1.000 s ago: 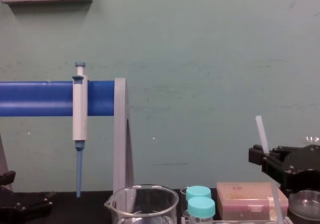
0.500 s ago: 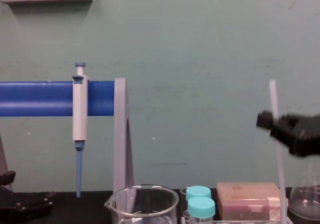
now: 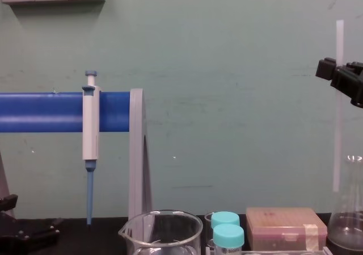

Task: Pick up the stirring rod with one hand, then place it down.

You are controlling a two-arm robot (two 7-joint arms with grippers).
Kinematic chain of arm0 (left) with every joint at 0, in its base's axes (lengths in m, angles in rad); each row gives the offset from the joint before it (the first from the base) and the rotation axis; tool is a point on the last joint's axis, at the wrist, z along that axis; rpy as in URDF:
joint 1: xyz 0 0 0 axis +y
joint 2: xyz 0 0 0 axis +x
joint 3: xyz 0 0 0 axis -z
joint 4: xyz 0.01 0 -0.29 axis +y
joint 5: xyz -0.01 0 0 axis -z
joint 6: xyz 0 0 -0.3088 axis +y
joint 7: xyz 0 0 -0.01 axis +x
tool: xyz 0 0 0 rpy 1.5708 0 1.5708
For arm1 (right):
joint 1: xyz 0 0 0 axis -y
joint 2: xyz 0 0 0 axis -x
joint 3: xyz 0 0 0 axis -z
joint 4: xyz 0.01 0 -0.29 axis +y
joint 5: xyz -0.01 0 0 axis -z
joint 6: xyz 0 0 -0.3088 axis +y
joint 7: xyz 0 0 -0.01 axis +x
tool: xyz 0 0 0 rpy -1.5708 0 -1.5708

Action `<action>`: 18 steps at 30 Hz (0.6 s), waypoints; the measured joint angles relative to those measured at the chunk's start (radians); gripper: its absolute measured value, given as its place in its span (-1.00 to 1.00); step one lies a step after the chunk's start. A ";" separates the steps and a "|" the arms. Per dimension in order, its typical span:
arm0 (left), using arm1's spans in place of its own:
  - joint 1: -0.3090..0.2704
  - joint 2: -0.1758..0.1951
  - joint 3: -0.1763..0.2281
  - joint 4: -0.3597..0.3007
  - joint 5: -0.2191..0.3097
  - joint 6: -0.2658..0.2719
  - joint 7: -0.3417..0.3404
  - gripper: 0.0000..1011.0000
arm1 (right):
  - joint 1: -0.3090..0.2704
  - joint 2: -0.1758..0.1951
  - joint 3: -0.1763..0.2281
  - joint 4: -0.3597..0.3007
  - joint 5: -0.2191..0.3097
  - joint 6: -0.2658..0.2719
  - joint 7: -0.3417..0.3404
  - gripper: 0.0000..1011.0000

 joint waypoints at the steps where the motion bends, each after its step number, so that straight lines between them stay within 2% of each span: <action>1: 0.000 0.000 0.000 0.000 0.000 0.000 0.000 0.98 | 0.000 0.000 0.001 0.001 0.000 0.000 -0.001 -0.86; 18: 0.000 0.000 0.000 0.000 0.000 0.000 0.000 0.98 | 0.003 -0.015 0.002 0.009 -0.016 -0.001 -0.013 -0.86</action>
